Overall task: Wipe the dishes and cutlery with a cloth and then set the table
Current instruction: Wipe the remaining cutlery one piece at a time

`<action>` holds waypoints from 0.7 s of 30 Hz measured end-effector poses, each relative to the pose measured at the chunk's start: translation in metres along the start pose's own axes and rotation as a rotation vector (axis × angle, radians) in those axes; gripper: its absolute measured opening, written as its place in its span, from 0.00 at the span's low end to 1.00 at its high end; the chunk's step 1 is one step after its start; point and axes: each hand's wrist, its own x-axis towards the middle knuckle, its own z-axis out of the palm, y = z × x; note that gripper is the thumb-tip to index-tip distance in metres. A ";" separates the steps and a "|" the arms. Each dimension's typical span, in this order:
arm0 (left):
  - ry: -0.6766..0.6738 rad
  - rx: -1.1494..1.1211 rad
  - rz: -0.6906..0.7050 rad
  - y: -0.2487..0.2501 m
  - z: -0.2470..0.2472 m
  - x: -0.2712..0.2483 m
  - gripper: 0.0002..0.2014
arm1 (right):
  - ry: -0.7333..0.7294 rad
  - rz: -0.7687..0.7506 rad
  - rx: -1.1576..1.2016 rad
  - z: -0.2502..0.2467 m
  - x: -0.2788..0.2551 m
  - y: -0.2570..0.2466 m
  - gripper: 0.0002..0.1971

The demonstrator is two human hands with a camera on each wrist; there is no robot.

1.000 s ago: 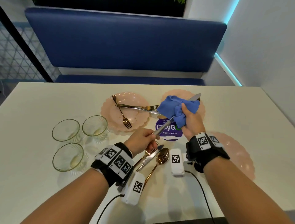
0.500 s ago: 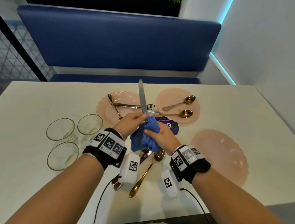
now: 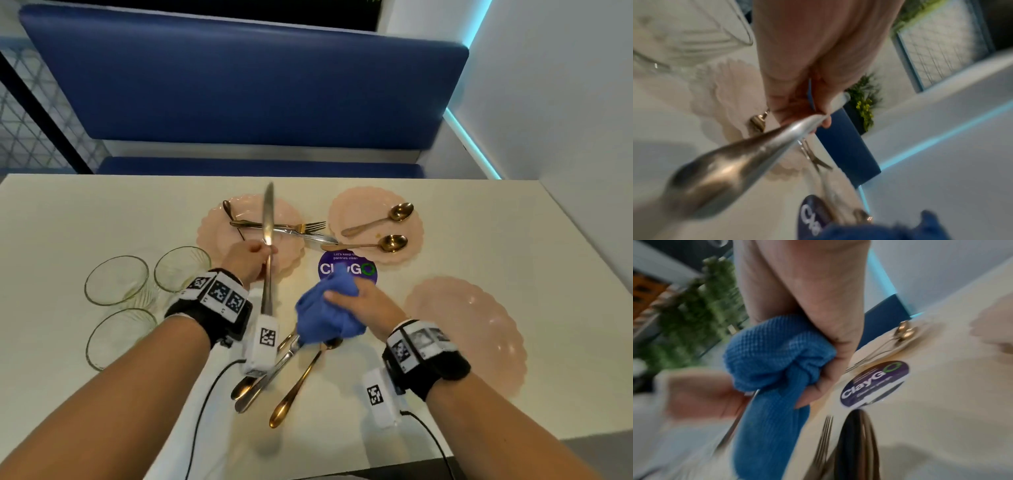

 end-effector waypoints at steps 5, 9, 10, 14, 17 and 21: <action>-0.222 0.594 0.003 -0.046 0.007 -0.011 0.11 | 0.167 -0.052 0.708 -0.050 0.007 0.005 0.13; -0.209 0.810 0.044 -0.073 0.014 -0.019 0.12 | 0.227 -0.078 0.823 -0.071 0.013 0.003 0.22; -0.192 0.822 0.050 -0.078 0.015 -0.020 0.11 | 0.222 -0.073 0.833 -0.072 0.014 0.003 0.28; -0.177 0.886 0.002 -0.086 0.018 -0.019 0.10 | 0.293 -0.045 0.984 -0.085 0.015 0.013 0.33; -0.216 0.997 0.001 -0.077 0.020 -0.017 0.05 | 0.252 -0.046 1.113 -0.101 0.011 0.023 0.20; -0.140 0.901 0.028 -0.043 0.042 0.001 0.10 | 0.305 -0.025 1.159 -0.115 0.009 0.028 0.29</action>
